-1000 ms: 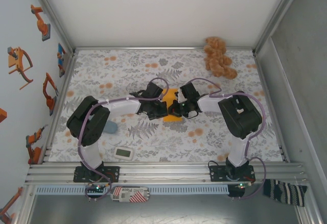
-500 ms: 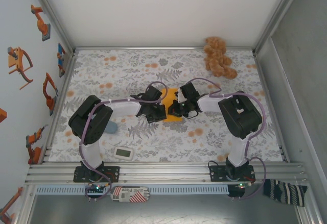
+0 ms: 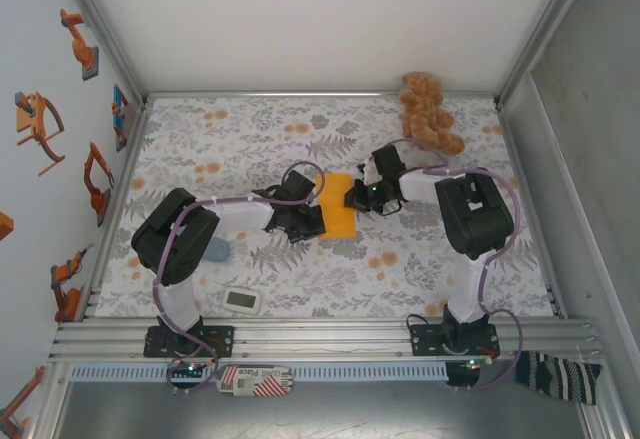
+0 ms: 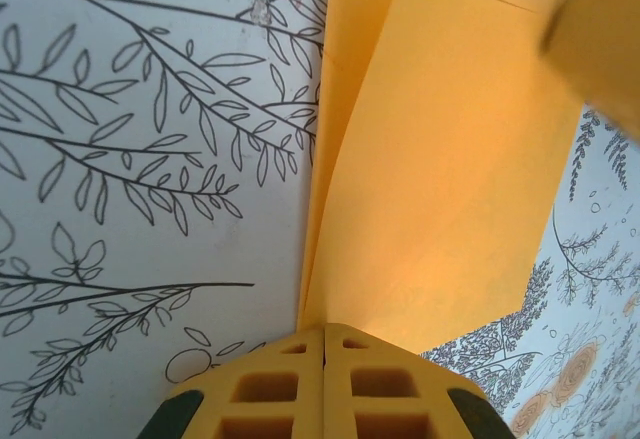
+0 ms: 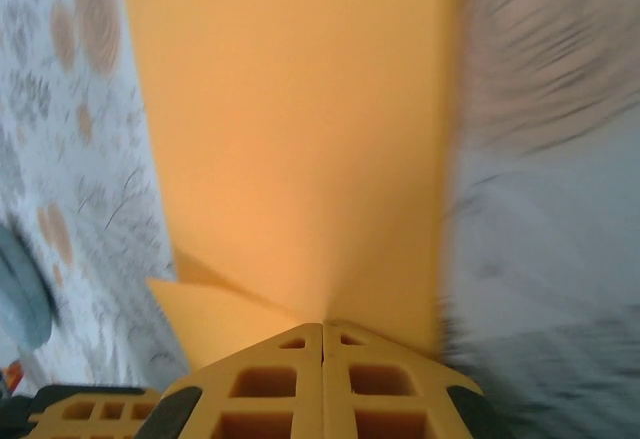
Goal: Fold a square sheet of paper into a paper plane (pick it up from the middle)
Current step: Fold the triangle a second time at the center of the table, then pick up the paper from the center of the table.
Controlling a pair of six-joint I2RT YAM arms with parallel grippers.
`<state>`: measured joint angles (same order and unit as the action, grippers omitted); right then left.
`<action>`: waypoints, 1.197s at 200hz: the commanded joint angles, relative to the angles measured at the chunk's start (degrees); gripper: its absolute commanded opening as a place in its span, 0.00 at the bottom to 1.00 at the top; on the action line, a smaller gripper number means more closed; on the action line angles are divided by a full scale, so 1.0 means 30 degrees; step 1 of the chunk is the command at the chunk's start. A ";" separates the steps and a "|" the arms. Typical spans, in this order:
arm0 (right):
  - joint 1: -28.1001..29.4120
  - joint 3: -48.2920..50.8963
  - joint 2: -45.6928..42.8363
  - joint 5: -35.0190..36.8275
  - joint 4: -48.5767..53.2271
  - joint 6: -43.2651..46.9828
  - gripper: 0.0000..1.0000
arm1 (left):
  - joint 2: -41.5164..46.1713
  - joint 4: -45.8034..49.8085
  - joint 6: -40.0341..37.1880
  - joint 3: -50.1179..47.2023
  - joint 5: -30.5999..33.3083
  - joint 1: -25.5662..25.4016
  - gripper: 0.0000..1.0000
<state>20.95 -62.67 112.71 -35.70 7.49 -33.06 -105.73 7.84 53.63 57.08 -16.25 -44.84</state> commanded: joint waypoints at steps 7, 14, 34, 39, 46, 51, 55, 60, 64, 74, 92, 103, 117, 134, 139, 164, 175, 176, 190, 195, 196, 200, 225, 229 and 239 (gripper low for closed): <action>-0.1256 -0.1091 -0.0127 0.2671 0.1597 0.1441 0.00 | -0.1115 0.2827 0.0059 -0.0822 0.0493 -0.0116 0.01; -0.1294 -0.1239 -0.0474 0.2698 0.1622 0.1463 0.00 | -0.1131 0.2837 0.0002 -0.0683 0.0437 -0.0112 0.01; -0.1271 -0.1534 -0.1577 0.2727 0.1955 0.1419 0.00 | -0.1012 0.2943 -0.0211 -0.0196 0.0289 -0.0112 0.02; -0.1296 -0.1478 -0.1925 0.2768 0.1982 0.1356 0.00 | -0.0935 0.2960 -0.0297 0.0014 0.0242 -0.0119 0.02; -0.1287 -0.1328 -0.2411 0.2758 0.1985 0.1205 0.00 | -0.0794 0.2944 -0.0432 0.0304 0.0149 -0.0135 0.03; -0.1288 -0.1151 -0.2700 0.2766 0.1953 0.1079 0.00 | -0.0684 0.2954 -0.0524 0.0565 0.0087 -0.0128 0.03; -0.1284 -0.1003 -0.2992 0.2775 0.1906 0.0930 0.00 | -0.0564 0.2954 -0.0654 0.0834 0.0008 -0.0113 0.04; -0.1274 -0.0744 -0.3251 0.2749 0.1817 0.0730 0.00 | -0.0399 0.2955 -0.0809 0.1144 -0.0074 -0.0127 0.04; -0.1263 -0.0505 -0.3508 0.2738 0.1759 0.0558 0.00 | -0.0256 0.2929 -0.0915 0.1411 -0.0123 -0.0120 0.04; -0.1214 0.0185 -0.4074 0.2533 0.1402 0.0014 0.00 | 0.0153 0.2742 -0.1158 0.2031 -0.0212 -0.0118 0.06; -0.1045 0.1614 -0.5080 0.2295 0.0579 -0.1148 0.00 | 0.0894 0.2043 -0.1259 0.2491 -0.0283 -0.0088 0.11; -0.0948 0.2402 -0.5535 0.2128 0.0054 -0.1933 0.04 | 0.1080 0.1716 -0.1286 0.2609 -0.0273 -0.0076 0.14; -0.0786 0.3400 -0.5904 0.1767 -0.1004 -0.3070 0.11 | 0.0910 0.1458 -0.1294 0.2688 -0.0238 0.0138 0.16; -0.0512 0.4134 -0.5988 0.1452 -0.2005 -0.4142 0.19 | 0.0161 0.1131 -0.1108 0.2851 -0.0676 0.0474 0.18; -0.0388 0.4245 -0.5944 0.1346 -0.2226 -0.4384 0.21 | -0.0073 0.0903 -0.1068 0.2908 -0.0814 0.0551 0.19; 0.0104 0.4325 -0.5614 0.1431 -0.2604 -0.4767 0.34 | -0.1097 0.0685 -0.1000 0.3550 -0.0900 0.0765 0.19; 0.0247 0.4306 -0.5426 0.1442 -0.2746 -0.4932 0.41 | -0.1403 0.0710 -0.1059 0.3758 -0.0725 0.0852 0.19; 0.0250 0.4322 -0.5413 0.1442 -0.2782 -0.4969 0.41 | -0.1434 0.0690 -0.1059 0.3777 -0.0716 0.0868 0.19; 0.0463 0.4525 -0.5251 0.1407 -0.3364 -0.5562 0.42 | -0.1771 0.0698 -0.1030 0.3798 -0.0274 0.1069 0.19; 0.0527 0.4596 -0.5176 0.1427 -0.3533 -0.5785 0.42 | -0.1845 0.0677 -0.0976 0.3760 -0.0168 0.1110 0.19; 0.0536 0.4614 -0.5171 0.1435 -0.3571 -0.5835 0.42 | -0.1860 0.0673 -0.0959 0.3734 -0.0144 0.1129 0.19; 0.0595 0.4645 -0.5119 0.1469 -0.3681 -0.5993 0.41 | -0.1889 0.0616 -0.0914 0.3669 -0.0058 0.1147 0.19; 0.0784 0.4893 -0.4816 0.1648 -0.4262 -0.6784 0.41 | -0.1906 0.0319 -0.0589 0.3076 0.0281 0.1267 0.19; 0.0806 0.4895 -0.4773 0.1651 -0.4345 -0.6873 0.40 | -0.1928 0.0265 -0.0522 0.2965 0.0262 0.1276 0.19; 0.0866 0.4925 -0.4548 0.1622 -0.4536 -0.7117 0.40 | -0.1990 0.0041 -0.0347 0.2668 0.0170 0.1239 0.19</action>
<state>22.85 -48.82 97.41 -31.03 -3.18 -50.96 -111.09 9.43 51.40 66.83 -16.43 -41.32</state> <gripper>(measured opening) 0.403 0.189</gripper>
